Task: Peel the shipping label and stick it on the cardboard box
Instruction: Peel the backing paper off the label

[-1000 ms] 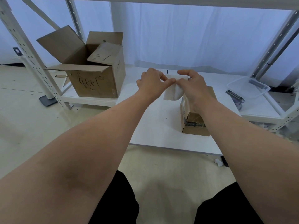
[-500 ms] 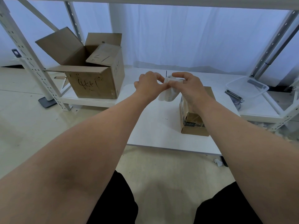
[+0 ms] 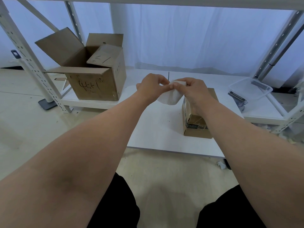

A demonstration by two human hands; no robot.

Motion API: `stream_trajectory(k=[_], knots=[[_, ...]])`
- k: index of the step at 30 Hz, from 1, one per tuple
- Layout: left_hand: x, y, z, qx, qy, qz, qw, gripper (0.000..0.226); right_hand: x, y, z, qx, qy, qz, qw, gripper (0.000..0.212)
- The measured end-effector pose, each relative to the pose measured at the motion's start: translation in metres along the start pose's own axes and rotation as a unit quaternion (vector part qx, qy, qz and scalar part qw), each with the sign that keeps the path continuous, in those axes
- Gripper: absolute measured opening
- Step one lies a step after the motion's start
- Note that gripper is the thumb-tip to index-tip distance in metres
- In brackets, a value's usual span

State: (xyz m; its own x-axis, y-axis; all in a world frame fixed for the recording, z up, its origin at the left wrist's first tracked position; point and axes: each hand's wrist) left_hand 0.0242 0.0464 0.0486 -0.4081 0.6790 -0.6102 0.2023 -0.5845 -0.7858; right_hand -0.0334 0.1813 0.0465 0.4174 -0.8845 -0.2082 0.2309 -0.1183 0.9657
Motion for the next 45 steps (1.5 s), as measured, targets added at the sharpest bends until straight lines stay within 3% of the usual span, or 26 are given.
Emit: stream_trajectory(k=[17, 28, 45], knots=[[-0.0045, 0.0019, 0.0019, -0.036, -0.001, -0.102, 0.994, 0.005, 0.0019, 0.0002, 0.0035, 0.036, -0.009, -0.003, 0.999, 0.014], [-0.0053, 0.0033, 0.0025, -0.027, 0.026, -0.130, 0.991, 0.011, 0.0037, -0.0003, 0.0044, 0.039, 0.002, 0.003, 0.999, 0.028], [-0.0058, 0.0015, 0.0038, -0.022, 0.002, -0.150, 0.988, 0.017, 0.0023, 0.0045, 0.0012, 0.033, -0.027, 0.003, 0.999, 0.026]])
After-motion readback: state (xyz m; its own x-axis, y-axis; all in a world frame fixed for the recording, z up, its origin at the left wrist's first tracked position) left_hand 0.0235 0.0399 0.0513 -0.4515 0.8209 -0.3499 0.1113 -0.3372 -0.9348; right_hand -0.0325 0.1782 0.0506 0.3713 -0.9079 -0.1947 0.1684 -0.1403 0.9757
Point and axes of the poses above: each hand's wrist, its own z-axis towards the middle knuckle, its own x-axis out of the palm, y = z × x, and after that the axes turned 4 degrees about -x, right-handed
